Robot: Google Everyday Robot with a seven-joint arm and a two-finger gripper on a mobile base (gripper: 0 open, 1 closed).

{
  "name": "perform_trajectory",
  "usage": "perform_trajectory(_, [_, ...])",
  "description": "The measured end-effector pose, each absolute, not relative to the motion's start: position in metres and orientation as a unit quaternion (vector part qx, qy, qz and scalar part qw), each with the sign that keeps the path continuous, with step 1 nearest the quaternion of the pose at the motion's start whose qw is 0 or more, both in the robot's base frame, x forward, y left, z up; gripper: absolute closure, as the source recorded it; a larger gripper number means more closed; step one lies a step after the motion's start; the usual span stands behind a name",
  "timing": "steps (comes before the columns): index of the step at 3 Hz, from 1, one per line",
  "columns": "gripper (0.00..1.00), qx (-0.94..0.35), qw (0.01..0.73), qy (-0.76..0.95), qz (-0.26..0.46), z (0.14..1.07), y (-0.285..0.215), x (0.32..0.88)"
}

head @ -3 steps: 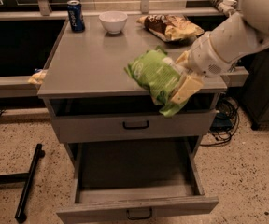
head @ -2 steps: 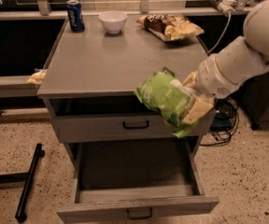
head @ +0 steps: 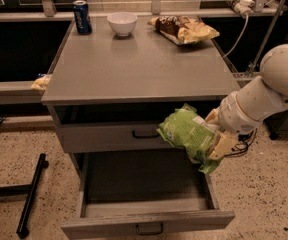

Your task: Place green rice chip bag into middle drawer

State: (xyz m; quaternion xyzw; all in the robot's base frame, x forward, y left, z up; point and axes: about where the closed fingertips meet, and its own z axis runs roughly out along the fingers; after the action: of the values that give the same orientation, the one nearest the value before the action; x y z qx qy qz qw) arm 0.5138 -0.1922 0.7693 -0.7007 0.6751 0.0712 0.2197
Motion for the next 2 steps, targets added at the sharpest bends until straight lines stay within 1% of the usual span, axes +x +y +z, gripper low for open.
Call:
perform_trajectory(1, [1.0, -0.699, 0.201, 0.68, 0.092, 0.7211, -0.2083, 0.5084])
perform_trajectory(2, [1.0, -0.699, 0.201, 0.68, 0.092, 0.721, -0.2083, 0.5084])
